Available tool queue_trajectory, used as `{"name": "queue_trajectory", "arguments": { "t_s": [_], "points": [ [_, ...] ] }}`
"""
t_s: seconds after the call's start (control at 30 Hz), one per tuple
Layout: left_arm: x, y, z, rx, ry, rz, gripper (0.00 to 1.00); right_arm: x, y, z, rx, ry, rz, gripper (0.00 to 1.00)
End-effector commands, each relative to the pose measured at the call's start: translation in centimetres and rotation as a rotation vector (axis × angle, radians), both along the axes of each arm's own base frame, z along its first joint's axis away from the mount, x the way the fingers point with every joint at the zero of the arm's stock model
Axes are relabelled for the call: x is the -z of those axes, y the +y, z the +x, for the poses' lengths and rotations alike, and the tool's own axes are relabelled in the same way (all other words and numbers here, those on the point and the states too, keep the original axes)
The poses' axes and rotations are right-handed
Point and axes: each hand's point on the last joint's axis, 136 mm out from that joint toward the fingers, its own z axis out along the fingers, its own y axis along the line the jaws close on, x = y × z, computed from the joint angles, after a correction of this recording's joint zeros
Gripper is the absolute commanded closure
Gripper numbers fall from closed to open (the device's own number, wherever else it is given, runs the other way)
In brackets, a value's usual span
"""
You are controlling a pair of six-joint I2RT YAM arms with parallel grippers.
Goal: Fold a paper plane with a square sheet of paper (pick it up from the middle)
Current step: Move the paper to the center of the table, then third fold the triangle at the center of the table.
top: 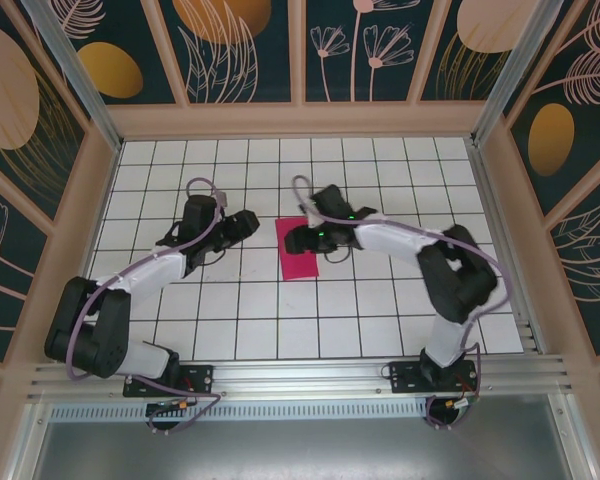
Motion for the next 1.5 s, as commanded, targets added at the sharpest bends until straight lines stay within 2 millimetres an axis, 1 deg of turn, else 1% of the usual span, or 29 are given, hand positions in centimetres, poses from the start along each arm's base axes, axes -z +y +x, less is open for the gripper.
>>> {"name": "queue_trajectory", "arguments": {
  "t_s": [0.0,0.07,0.17,0.27,0.33,0.4,0.43,0.47,0.63,0.77,0.87,0.97,1.13,1.3,1.47],
  "points": [
    [-1.2,-4.3,-0.8,0.152,-0.029,-0.107,0.42,-0.7,-3.6,1.5,0.274,0.058,0.085,0.34],
    [-1.0,-6.2,-1.1,0.201,-0.02,-0.119,0.48,-0.4,-4.9,1.0,0.321,0.088,0.109,0.33],
    [0.1,-8.3,-1.4,0.241,0.009,-0.122,0.57,0.1,-5.2,0.0,0.324,0.119,0.121,0.33],
    [1.7,-9.4,-1.3,0.251,0.053,-0.113,0.64,0.8,-5.5,-0.4,0.331,0.14,0.099,0.35],
    [2.9,-9.6,-1.3,0.244,0.085,-0.092,0.66,1.1,-5.8,-0.5,0.344,0.144,0.087,0.35],
    [4.3,-9.4,-1.3,0.229,0.123,-0.053,0.68,1.3,-5.9,-0.6,0.348,0.149,0.084,0.36],
    [5.5,-9.1,-1.3,0.216,0.15,-0.025,0.69,1.6,-5.9,-0.7,0.35,0.155,0.079,0.36],
    [6.2,-8.9,-1.3,0.209,0.167,-0.008,0.69,1.7,-6.0,-0.7,0.354,0.159,0.078,0.37],
    [8.3,-8.7,-1.6,0.205,0.211,0.027,0.73,2.5,-6.0,-0.8,0.37,0.184,0.077,0.41],
    [9.2,-8.5,-1.5,0.194,0.228,0.049,0.77,3.3,-5.4,-1.4,0.358,0.208,0.058,0.45],
    [10.0,-8.0,-1.6,0.182,0.248,0.075,0.78,4.0,-4.9,-1.8,0.346,0.225,0.046,0.47],
    [10.9,-7.6,-1.8,0.167,0.274,0.104,0.79,4.5,-4.6,-2.2,0.339,0.24,0.037,0.47],
    [12.2,-6.6,-2.3,0.139,0.309,0.148,0.81,4.8,-3.9,-2.8,0.308,0.259,0.047,0.47],
    [12.7,-6.3,-2.5,0.126,0.326,0.158,0.82,4.8,-3.5,-3.3,0.284,0.28,0.068,0.49],
    [12.7,-6.3,-2.5,0.124,0.327,0.161,0.82,5.1,-3.2,-3.6,0.268,0.3,0.079,0.51]
  ]
}}
